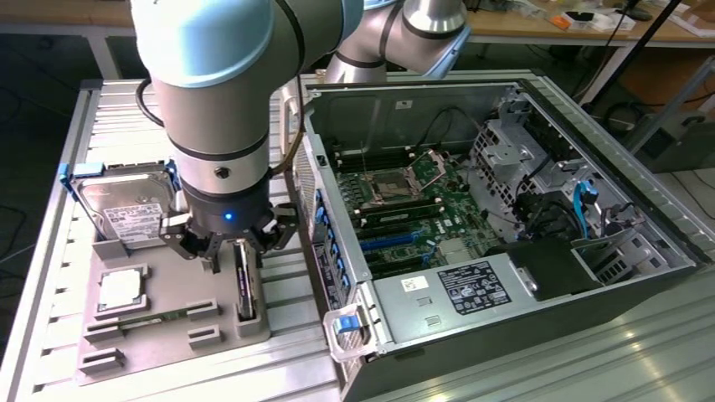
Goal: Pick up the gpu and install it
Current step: 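Pick up the gpu and move the gpu toward the slot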
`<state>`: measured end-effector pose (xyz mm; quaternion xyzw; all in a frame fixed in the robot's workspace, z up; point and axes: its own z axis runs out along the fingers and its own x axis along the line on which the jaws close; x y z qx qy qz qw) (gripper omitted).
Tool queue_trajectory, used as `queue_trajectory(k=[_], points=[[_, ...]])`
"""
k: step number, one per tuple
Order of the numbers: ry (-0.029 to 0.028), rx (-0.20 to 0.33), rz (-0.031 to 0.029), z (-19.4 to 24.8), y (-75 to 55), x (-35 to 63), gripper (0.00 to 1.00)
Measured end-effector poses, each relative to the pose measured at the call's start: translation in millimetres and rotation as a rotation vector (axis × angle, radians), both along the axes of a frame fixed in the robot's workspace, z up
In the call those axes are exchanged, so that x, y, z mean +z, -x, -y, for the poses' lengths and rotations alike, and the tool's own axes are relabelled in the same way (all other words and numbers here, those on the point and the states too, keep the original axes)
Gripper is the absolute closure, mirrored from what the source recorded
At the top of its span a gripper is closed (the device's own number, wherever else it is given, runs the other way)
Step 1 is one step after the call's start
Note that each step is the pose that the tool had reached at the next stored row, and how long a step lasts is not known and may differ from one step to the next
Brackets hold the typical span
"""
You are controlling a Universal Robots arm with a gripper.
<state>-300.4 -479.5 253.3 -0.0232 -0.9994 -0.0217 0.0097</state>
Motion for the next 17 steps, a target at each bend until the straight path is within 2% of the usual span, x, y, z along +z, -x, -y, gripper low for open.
queue_trajectory(k=[9,17], points=[[0.0001,0.000,-0.0055,0.0,0.0,-4.5,0.46],[-0.0001,0.000,-0.0059,0.0,0.0,-7.8,0.46]])
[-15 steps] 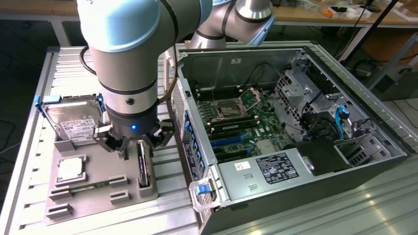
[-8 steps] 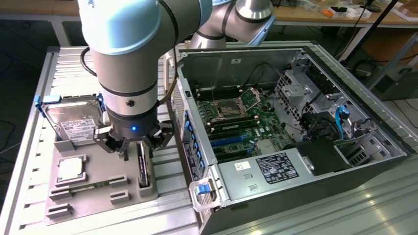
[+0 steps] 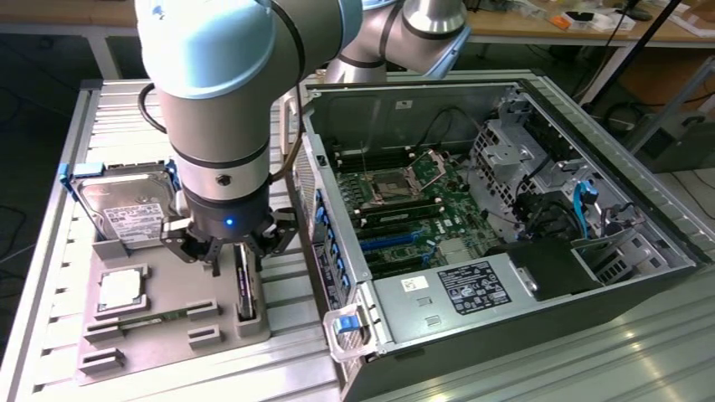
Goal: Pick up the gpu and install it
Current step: 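Pick up the gpu and move the gpu toward the slot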
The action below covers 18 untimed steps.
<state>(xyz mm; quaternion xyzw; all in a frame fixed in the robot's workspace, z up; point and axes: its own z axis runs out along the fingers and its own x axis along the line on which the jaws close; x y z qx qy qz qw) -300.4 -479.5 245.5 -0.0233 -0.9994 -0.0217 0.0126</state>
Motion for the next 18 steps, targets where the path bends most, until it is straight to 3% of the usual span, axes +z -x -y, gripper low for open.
queue_trajectory(k=[18], points=[[0.0000,0.000,0.0000,0.0,-1.0,-4.6,0.46]])
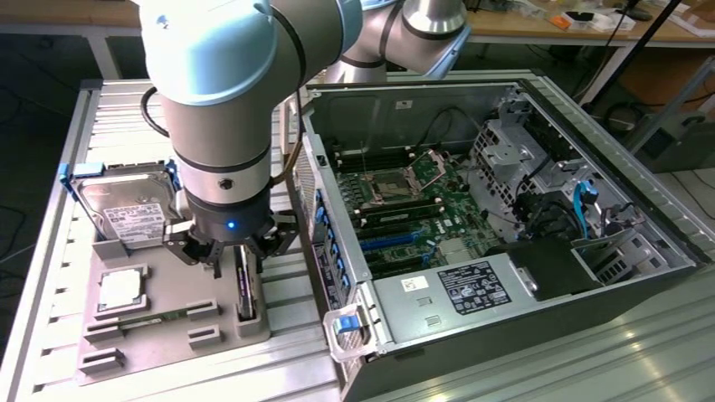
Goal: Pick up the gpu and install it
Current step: 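Pick up the gpu and move the gpu toward the slot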
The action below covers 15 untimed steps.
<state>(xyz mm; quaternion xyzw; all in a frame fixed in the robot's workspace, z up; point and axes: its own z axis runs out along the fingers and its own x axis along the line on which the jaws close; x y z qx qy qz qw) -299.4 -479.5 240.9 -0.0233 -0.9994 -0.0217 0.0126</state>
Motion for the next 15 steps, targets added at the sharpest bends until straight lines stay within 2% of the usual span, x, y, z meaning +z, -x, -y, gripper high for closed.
queue_trajectory(k=[10,11,13,15], points=[[0.0000,0.000,0.0000,0.0,-0.1,0.0,0.46],[0.0000,0.000,0.0000,0.0,-0.1,0.0,0.45],[0.0000,0.000,0.0000,0.0,-0.1,0.0,0.32],[0.0000,0.000,0.0000,0.0,-0.1,0.0,0.32]])
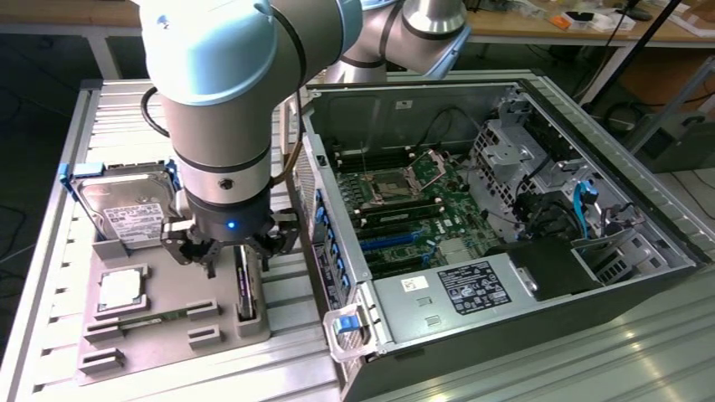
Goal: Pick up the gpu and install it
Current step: 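Pick up the gpu and move the gpu toward the slot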
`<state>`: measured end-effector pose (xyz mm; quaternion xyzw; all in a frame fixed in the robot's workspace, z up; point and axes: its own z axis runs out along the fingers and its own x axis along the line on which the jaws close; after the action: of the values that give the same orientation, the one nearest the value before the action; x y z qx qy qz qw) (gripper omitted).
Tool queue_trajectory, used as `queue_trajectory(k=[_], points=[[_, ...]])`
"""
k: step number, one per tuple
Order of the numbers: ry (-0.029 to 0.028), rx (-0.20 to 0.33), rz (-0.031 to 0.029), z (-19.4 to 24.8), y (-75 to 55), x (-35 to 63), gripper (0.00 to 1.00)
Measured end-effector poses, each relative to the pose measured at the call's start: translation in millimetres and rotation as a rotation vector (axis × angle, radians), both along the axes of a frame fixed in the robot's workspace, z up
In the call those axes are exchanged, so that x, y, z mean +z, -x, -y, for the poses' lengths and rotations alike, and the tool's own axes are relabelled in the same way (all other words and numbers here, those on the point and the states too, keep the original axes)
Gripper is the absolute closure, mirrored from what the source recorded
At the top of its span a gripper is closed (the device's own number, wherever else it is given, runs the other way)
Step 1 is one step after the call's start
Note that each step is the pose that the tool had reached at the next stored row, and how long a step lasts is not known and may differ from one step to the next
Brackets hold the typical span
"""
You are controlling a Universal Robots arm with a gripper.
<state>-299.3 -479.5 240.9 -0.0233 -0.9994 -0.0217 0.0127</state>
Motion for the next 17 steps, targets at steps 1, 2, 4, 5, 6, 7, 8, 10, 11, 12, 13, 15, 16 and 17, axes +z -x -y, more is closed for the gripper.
queue_trajectory(k=[1,2,4,5,6,7,8,10,11,12,13,15,16,17], points=[[0.0000,0.000,0.0001,0.0,0.0,0.0,0.32],[0.0000,0.000,0.0000,0.0,0.0,0.0,0.32],[0.0000,0.000,0.0000,0.0,0.0,0.0,0.40],[0.0000,0.000,0.0001,0.0,0.0,0.0,0.40],[0.0000,0.000,0.0000,0.0,0.0,0.0,0.47],[0.0000,0.000,0.0000,0.0,0.0,0.0,0.53],[0.0000,0.000,0.0001,0.0,0.0,0.0,0.59],[0.0000,0.000,0.0000,0.0,0.0,0.0,0.65],[-0.0001,0.000,0.0000,0.0,0.0,0.0,0.71],[0.0000,0.000,0.0000,0.0,0.0,0.0,0.71],[0.0000,0.000,0.0000,0.0,0.0,0.0,0.73],[0.0000,0.000,0.0000,0.0,0.0,0.0,0.73],[0.0000,0.000,0.0000,0.0,0.0,0.0,0.73],[0.0000,0.000,0.0000,0.0,0.0,0.0,0.73]])
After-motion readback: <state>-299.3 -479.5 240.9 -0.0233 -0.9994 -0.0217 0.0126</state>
